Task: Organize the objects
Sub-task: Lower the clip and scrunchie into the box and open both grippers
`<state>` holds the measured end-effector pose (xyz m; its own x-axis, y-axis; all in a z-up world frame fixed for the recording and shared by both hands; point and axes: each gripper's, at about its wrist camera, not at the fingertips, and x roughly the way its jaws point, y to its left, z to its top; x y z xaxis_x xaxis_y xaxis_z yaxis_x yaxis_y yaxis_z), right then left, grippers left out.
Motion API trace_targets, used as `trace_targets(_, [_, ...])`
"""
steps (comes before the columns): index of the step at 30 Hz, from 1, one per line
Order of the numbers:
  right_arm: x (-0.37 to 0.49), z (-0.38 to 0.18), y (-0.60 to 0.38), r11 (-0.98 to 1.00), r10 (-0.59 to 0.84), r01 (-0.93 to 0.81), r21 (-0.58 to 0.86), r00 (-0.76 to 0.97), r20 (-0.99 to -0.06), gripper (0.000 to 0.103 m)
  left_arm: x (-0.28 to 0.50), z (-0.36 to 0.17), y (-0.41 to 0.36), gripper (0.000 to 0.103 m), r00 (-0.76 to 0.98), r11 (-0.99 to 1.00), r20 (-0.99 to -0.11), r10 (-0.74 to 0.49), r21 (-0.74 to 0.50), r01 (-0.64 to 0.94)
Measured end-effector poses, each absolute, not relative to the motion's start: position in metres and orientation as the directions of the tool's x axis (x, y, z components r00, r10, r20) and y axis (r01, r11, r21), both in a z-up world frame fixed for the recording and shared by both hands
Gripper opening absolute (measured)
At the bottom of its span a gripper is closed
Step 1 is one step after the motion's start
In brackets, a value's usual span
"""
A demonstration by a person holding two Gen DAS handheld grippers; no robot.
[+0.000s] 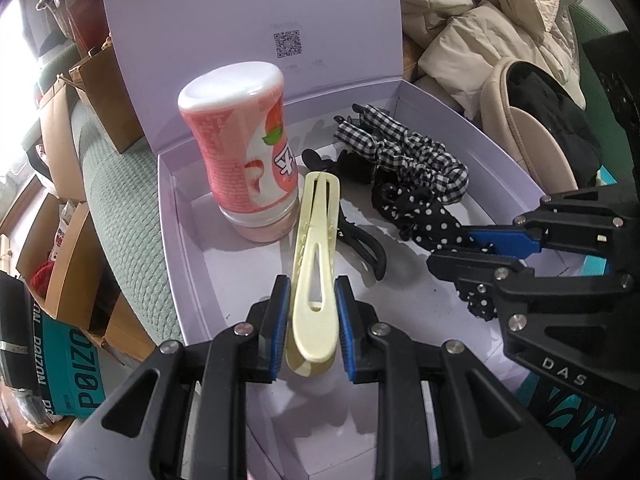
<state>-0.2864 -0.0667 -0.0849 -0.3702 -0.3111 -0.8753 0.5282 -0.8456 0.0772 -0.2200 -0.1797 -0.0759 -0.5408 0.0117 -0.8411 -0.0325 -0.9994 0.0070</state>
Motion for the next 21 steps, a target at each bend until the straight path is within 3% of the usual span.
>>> trace_targets(8, [-0.289,-0.088,-0.071,-0.851,-0.303,0.518,0.084,-0.355,-0.884,0.017,-0.223,-0.075,-0.181,0.023,-0.531,-1.0,-0.847,0.02,-0.008,-0.026])
trace_targets(15, [-0.288,-0.085,-0.07,-0.861,-0.288,0.505,0.07,-0.369,-0.884,0.018,-0.223,-0.071,-0.182,0.036,-0.527,-1.0,-0.849,0.03,-0.026,-0.016])
trace_targets(21, [-0.284,-0.075,-0.069,-0.864,-0.272,0.502,0.042,-0.395,-0.878,0.019,-0.218,-0.063,-0.187,0.038,-0.538,-1.0,-0.843,0.022,-0.03,0.006])
